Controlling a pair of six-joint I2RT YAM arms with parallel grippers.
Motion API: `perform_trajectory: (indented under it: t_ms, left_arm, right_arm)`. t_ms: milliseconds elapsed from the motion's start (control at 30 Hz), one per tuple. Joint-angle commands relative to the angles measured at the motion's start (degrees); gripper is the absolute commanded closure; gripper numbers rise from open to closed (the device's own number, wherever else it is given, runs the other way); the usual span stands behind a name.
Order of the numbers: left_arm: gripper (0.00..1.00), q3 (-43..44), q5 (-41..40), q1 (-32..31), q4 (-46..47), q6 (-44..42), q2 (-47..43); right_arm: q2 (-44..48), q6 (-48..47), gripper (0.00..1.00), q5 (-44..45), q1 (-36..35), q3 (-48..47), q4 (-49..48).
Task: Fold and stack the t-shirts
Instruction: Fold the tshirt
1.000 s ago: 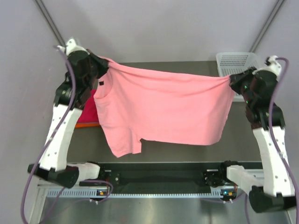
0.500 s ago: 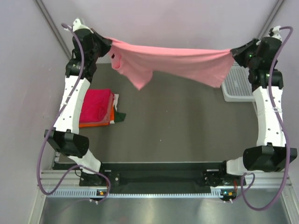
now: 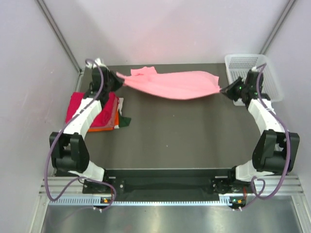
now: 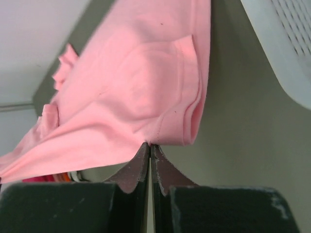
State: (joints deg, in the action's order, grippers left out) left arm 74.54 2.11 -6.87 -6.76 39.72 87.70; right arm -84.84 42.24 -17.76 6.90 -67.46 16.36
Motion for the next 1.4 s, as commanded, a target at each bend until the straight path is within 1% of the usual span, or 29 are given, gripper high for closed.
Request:
perform_trajectory:
  t_ms: [0, 33, 67, 100, 133, 200, 267, 300, 333, 400, 433, 500, 533, 600, 667, 733, 767, 833, 1033, 1067, 1100, 1133, 1167, 1233, 1267, 1300, 1333, 1367]
  left_arm:
    - [1.0, -11.41, -0.27, 0.28, 11.32, 0.17, -8.67]
    - [1.0, -14.05, -0.44, 0.28, 12.03, 0.53, -11.04]
    - [1.0, -18.77, -0.35, 0.28, 12.73, 0.79, -12.28]
    - [1.0, -20.91, -0.35, 0.28, 12.57, 1.4, -13.6]
    - [1.0, -24.67, -0.09, 0.28, 12.3, 1.49, -16.13]
    - [1.0, -27.68, -0.61, 0.2, 9.95, 1.32, -18.87]
    - [1.0, -31.98, -0.7, 0.19, 8.27, 0.36, -22.91]
    - [1.0, -33.13, -1.05, 0.19, 5.04, 0.27, -24.49]
    - [1.0, -35.5, -0.71, 0.19, 4.05, 0.18, -27.29]
    - [1.0, -37.97, 0.35, 0.19, 2.55, 0.61, -30.47]
    - [1.0, -40.24, 0.87, 0.19, 0.89, 1.05, -33.44]
    - [1.0, -42.45, 2.81, 0.11, -0.7, 2.11, -36.53]
    - [1.0, -44.81, 3.16, 0.02, -2.19, 2.55, -39.59]
    - [1.0, -46.85, 4.3, -0.07, -3.6, 3.16, -43.9]
    - [1.0, -48.87, 4.04, -0.16, -6.94, 3.51, -46.38]
    - [1.0, -50.71, 4.48, -0.25, -8.35, 3.95, -49.28]
    - [1.0, -51.25, 4.4, -0.33, -9.83, 4.3, -50.16]
    - [1.0, -53.52, 4.83, -0.42, -11.16, 5.71, -52.71]
    - [1.0, -58.19, 5.45, -0.51, -15.03, 8.44, -58.43]
    - [0.95, -58.11, 4.93, -0.51, -15.82, 8.35, -58.87]
    - [0.83, -57.93, 4.31, -0.51, -17.39, 8.26, -59.22]
    - [0.72, -57.41, 4.39, -0.6, -17.58, 8.35, -59.4]
    - [0.53, -57.14, 4.22, -0.6, -17.93, 8.79, -59.49]
    - [0.36, -55.48, 2.91, -0.6, -20.2, 9.4, -59.49]
    - [0.21, -54.6, 1.77, -0.6, -20.91, 9.49, -59.4]
    - [0.02, -53.98, 1.67, -0.6, -21.36, 9.75, -59.14]
    - [0.01, -53.19, 1.93, -0.6, -21.27, 10.19, -58.7]
    - [0.01, -51.79, 3.06, -0.6, -22.06, 10.54, -57.91]
  right_arm:
    - [4.06, -0.31, 1.0, -1.67, 0.66, 7.92, -8.27]
    - [4.76, -0.49, 1.0, -1.67, 1.01, 10.05, -9.23]
    - [6.94, -0.58, 1.0, -1.06, 1.1, 12.16, -9.85]
    - [8.18, -0.84, 1.0, -0.7, 1.19, 16.35, -10.55]
    - [10.63, -1.28, 1.0, 0.61, 1.19, 18.14, -10.56]
    - [13.11, -1.81, 1.0, 1.84, 1.19, 23.31, -10.47]
    - [16.79, -3.39, 1.0, 4.29, 1.28, 25.96, -8.46]
    - [18.2, -3.83, 1.0, 4.57, 1.28, 29.2, -8.01]
    - [19.43, -4.0, 1.0, 4.66, 1.28, 30.88, -7.58]
    - [24.18, -4.09, 1.0, 6.5, 1.28, 35.35, -6.0]
    - [26.11, -4.01, 1.0, 7.29, 1.28, 36.69, -4.6]
    - [32.52, -3.92, 1.0, 9.84, 1.28, 40.37, -2.66]
    - [36.89, -3.74, 1.0, 10.72, 1.28, 41.35, -0.82]
    - [41.05, -3.92, 1.0, 13.35, 1.28, 43.11, 2.95]
    - [45.7, -4.27, 0.99, 15.98, 1.28, 43.64, 5.34]
    - [48.35, -4.53, 0.98, 17.4, 1.28, 43.99, 8.33]
    - [48.8, -4.62, 0.98, 19.67, 1.28, 44.17, 8.95]
    - [48.89, -4.27, 0.98, 21.09, 1.37, 44.78, 9.57]
    - [46.78, -2.16, 0.99, 21.98, 1.72, 44.52, 10.36]
    - [47.13, -1.9, 0.95, 22.15, 1.72, 44.61, 10.62]
    - [47.65, -1.2, 0.9, 22.33, 1.72, 44.96, 10.97]
    - [49.05, -1.02, 0.81, 22.5, 1.72, 45.05, 11.24]
    - [49.94, -0.67, 0.7, 23.29, 1.72, 44.96, 12.02]
    - [53.18, -0.49, 0.61, 24.52, 1.72, 44.61, 13.17]
    - [54.33, -0.23, 0.47, 25.92, 1.72, 43.74, 13.78]
    - [55.3, 0.03, 0.4, 26.8, 1.72, 42.86, 15.7]
    - [56.52, -0.14, 0.36, 27.33, 1.63, 41.72, 16.68]
    - [57.23, -0.75, 0.24, 27.51, 1.63, 39.36, 17.21]
